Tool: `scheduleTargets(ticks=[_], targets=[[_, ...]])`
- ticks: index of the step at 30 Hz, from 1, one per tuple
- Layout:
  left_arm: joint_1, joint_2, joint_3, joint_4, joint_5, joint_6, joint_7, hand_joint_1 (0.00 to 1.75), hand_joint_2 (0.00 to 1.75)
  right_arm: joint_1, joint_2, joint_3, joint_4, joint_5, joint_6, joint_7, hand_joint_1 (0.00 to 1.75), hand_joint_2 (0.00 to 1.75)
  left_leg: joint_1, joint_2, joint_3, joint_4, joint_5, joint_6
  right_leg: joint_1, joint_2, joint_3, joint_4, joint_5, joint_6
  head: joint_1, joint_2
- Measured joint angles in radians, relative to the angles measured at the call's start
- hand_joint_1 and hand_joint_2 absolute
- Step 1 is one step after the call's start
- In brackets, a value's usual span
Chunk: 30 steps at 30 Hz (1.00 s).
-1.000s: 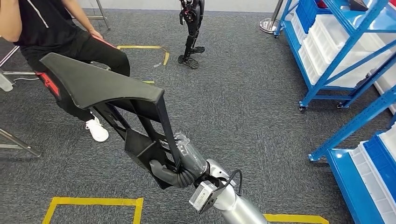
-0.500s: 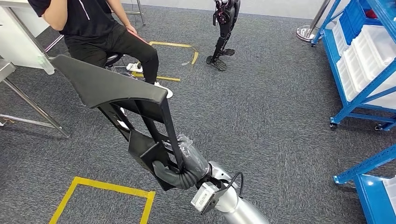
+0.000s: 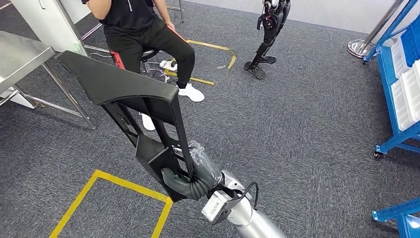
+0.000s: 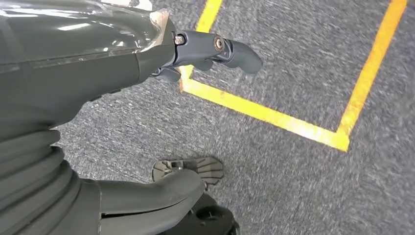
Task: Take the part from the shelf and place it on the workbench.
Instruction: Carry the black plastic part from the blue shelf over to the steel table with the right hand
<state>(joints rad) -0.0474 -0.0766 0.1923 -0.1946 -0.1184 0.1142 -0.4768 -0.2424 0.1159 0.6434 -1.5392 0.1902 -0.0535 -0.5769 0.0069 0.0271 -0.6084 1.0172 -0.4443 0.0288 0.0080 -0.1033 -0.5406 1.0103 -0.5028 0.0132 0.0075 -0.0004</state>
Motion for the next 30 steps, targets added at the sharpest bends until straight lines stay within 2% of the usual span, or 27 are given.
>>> scheduleTargets(ticks=[2,3,4,5,6,7,8,9,10,11,12,14,15,17,18,19,20,21,22,23,25,26,27,28,29,30], targets=[[-0.003,0.001,0.000,0.000,-0.007,0.000,0.006,0.00,1.75,0.000,0.000,-0.006,-0.006,0.002,-0.002,0.003,1.75,1.75,0.005,-0.021,0.009,-0.011,0.008,0.012,-0.003,0.042,-0.023,0.060,-0.034,0.003,0.002,0.000],[-0.005,0.001,0.000,0.000,-0.010,0.000,0.009,0.00,1.75,0.001,-0.002,-0.011,-0.009,0.003,-0.004,0.004,1.75,1.75,0.006,-0.031,0.010,-0.012,0.009,0.015,-0.008,0.069,-0.051,0.119,-0.060,0.001,0.002,0.000],[-0.007,0.001,0.000,0.000,-0.013,0.000,0.011,0.00,1.75,0.003,-0.004,-0.015,-0.010,0.004,-0.004,0.006,1.75,1.75,0.007,-0.043,0.009,-0.012,0.010,0.017,-0.010,0.086,-0.086,0.188,-0.087,-0.002,0.003,0.000],[-0.009,0.001,-0.001,0.000,-0.016,0.000,0.013,0.00,1.75,0.006,-0.007,-0.019,-0.011,0.004,-0.005,0.009,1.75,1.75,0.007,-0.057,0.007,-0.012,0.010,0.017,-0.011,0.093,-0.116,0.245,-0.105,-0.001,0.004,0.000],[-0.008,0.000,-0.001,0.000,-0.019,0.000,0.016,0.00,1.75,0.009,-0.009,-0.022,-0.011,0.005,-0.005,0.011,1.75,1.75,0.007,-0.070,0.007,-0.011,0.010,0.017,-0.012,0.096,-0.133,0.271,-0.107,0.003,0.003,0.000],[-0.008,-0.001,-0.002,0.000,-0.022,0.000,0.018,0.00,1.75,0.011,-0.011,-0.024,-0.012,0.006,-0.006,0.012,1.75,1.75,0.007,-0.083,0.007,-0.011,0.010,0.017,-0.013,0.098,-0.131,0.260,-0.094,0.011,0.004,0.000],[-0.008,-0.002,-0.002,0.000,-0.024,0.001,0.020,0.00,1.75,0.011,-0.012,-0.026,-0.013,0.006,-0.006,0.013,1.75,1.75,0.007,-0.097,0.008,-0.010,0.010,0.016,-0.016,0.103,-0.109,0.208,-0.067,0.020,0.003,0.000],[-0.009,-0.005,-0.002,0.000,-0.026,0.002,0.023,0.00,1.75,0.011,-0.012,-0.027,-0.015,0.008,-0.006,0.014,1.75,1.75,0.007,-0.109,0.008,-0.008,0.009,0.014,-0.021,0.117,-0.076,0.134,-0.035,0.028,0.004,0.000],[-0.011,-0.007,-0.002,0.000,-0.027,0.006,0.027,0.00,1.75,0.011,-0.012,-0.028,-0.017,0.009,-0.006,0.014,1.75,1.75,0.006,-0.121,0.007,-0.005,0.008,0.009,-0.024,0.133,-0.047,0.069,-0.009,0.031,0.004,0.000],[-0.013,-0.008,-0.003,0.000,-0.029,0.011,0.033,0.00,1.75,0.011,-0.012,-0.029,-0.019,0.011,-0.006,0.015,1.75,1.75,0.005,-0.131,0.006,-0.004,0.007,0.004,-0.025,0.145,-0.026,0.024,0.008,0.029,0.004,0.000],[-0.014,-0.009,-0.003,0.000,-0.032,0.017,0.040,0.00,1.75,0.011,-0.012,-0.030,-0.020,0.012,-0.006,0.016,1.75,1.75,0.005,-0.139,0.003,-0.003,0.007,-0.003,-0.024,0.153,-0.016,0.002,0.016,0.022,0.003,0.000],[-0.015,-0.010,-0.003,0.000,-0.037,0.028,0.050,0.00,1.75,0.010,-0.010,-0.032,-0.020,0.015,-0.005,0.017,1.75,1.75,0.008,-0.150,-0.002,-0.007,0.012,-0.015,-0.021,0.141,-0.014,0.000,0.021,0.004,0.003,0.000],[-0.014,-0.012,-0.003,0.000,-0.039,0.031,0.053,0.00,1.75,0.010,-0.008,-0.033,-0.021,0.015,-0.005,0.017,1.75,1.75,0.009,-0.140,-0.005,-0.004,0.010,-0.020,-0.023,0.134,-0.013,-0.002,0.024,-0.003,0.002,0.000],[-0.016,-0.014,-0.003,0.000,-0.040,0.035,0.055,0.00,1.75,0.009,-0.003,-0.033,-0.021,0.015,-0.005,0.017,1.75,1.75,0.008,-0.090,-0.031,0.046,-0.022,-0.027,-0.026,0.115,-0.011,-0.008,0.027,-0.018,0.000,0.000],[-0.018,-0.015,-0.003,0.000,-0.040,0.036,0.056,0.00,1.75,0.009,-0.001,-0.033,-0.021,0.016,-0.005,0.017,1.75,1.75,0.007,-0.060,-0.057,0.100,-0.052,-0.029,-0.024,0.104,-0.011,-0.009,0.027,-0.023,-0.002,0.000],[-0.020,-0.016,-0.003,0.000,-0.040,0.038,0.056,0.00,1.75,0.009,-0.001,-0.033,-0.021,0.016,-0.003,0.017,1.75,1.75,0.007,-0.043,-0.090,0.167,-0.084,-0.031,-0.021,0.093,-0.011,-0.009,0.025,-0.028,-0.003,0.000],[-0.021,-0.016,-0.003,0.000,-0.040,0.041,0.057,0.00,1.75,0.010,-0.001,-0.033,-0.021,0.016,-0.002,0.017,1.75,1.75,0.007,-0.037,-0.121,0.227,-0.108,-0.033,-0.018,0.080,-0.011,-0.009,0.024,-0.031,-0.003,0.000],[-0.021,-0.017,-0.003,0.000,-0.040,0.044,0.061,0.00,1.75,0.010,-0.001,-0.033,-0.021,0.016,0.000,0.017,1.75,1.75,0.007,-0.034,-0.140,0.265,-0.116,-0.033,-0.016,0.068,-0.011,-0.008,0.023,-0.032,-0.003,0.000],[-0.020,-0.018,-0.003,0.000,-0.040,0.050,0.066,0.00,1.75,0.010,-0.001,-0.033,-0.021,0.016,0.002,0.017,1.75,1.75,0.007,-0.031,-0.141,0.266,-0.106,-0.032,-0.014,0.056,-0.011,-0.008,0.022,-0.034,-0.003,0.000],[-0.019,-0.019,-0.003,0.000,-0.041,0.056,0.072,0.00,1.75,0.010,0.000,-0.033,-0.021,0.016,0.004,0.017,1.75,1.75,0.007,-0.026,-0.121,0.228,-0.080,-0.030,-0.012,0.045,-0.010,-0.008,0.020,-0.034,-0.003,0.000],[-0.020,-0.020,-0.003,0.000,-0.044,0.066,0.081,0.00,1.75,0.008,0.002,-0.033,-0.021,0.016,0.008,0.017,1.75,1.75,0.001,0.010,-0.047,0.094,-0.023,-0.020,-0.006,0.025,-0.006,-0.008,0.016,-0.032,-0.003,0.000],[-0.021,-0.021,-0.003,0.000,-0.044,0.069,0.083,0.00,1.75,0.006,0.003,-0.033,-0.021,0.016,0.010,0.017,1.75,1.75,-0.003,0.027,-0.018,0.041,-0.008,-0.014,-0.002,0.017,-0.005,-0.007,0.014,-0.029,-0.002,0.000],[-0.021,-0.022,-0.003,0.000,-0.044,0.071,0.084,0.00,1.75,0.005,0.004,-0.033,-0.021,0.016,0.010,0.017,1.75,1.75,-0.008,0.038,-0.003,0.012,-0.003,-0.010,0.001,0.008,-0.003,-0.007,0.011,-0.025,-0.002,0.000],[-0.021,-0.023,-0.003,0.000,-0.044,0.072,0.085,0.00,1.75,0.004,0.005,-0.033,-0.021,0.016,0.011,0.017,1.75,1.75,-0.012,0.036,-0.001,0.004,-0.006,-0.006,0.004,0.000,-0.002,-0.008,0.009,-0.021,-0.001,0.000],[-0.020,-0.024,-0.003,0.000,-0.044,0.073,0.085,0.00,1.75,0.003,0.006,-0.033,-0.021,0.015,0.011,0.017,1.75,1.75,-0.012,0.022,-0.001,0.002,-0.005,-0.002,0.005,-0.010,0.001,-0.009,0.007,-0.017,-0.001,0.000],[-0.019,-0.026,-0.003,0.000,-0.044,0.074,0.086,0.00,1.75,0.002,0.008,-0.033,-0.021,0.015,0.011,0.017,1.75,1.75,-0.010,0.011,0.001,-0.002,-0.002,0.002,0.005,-0.010,0.002,-0.006,0.003,-0.012,-0.001,0.000]])
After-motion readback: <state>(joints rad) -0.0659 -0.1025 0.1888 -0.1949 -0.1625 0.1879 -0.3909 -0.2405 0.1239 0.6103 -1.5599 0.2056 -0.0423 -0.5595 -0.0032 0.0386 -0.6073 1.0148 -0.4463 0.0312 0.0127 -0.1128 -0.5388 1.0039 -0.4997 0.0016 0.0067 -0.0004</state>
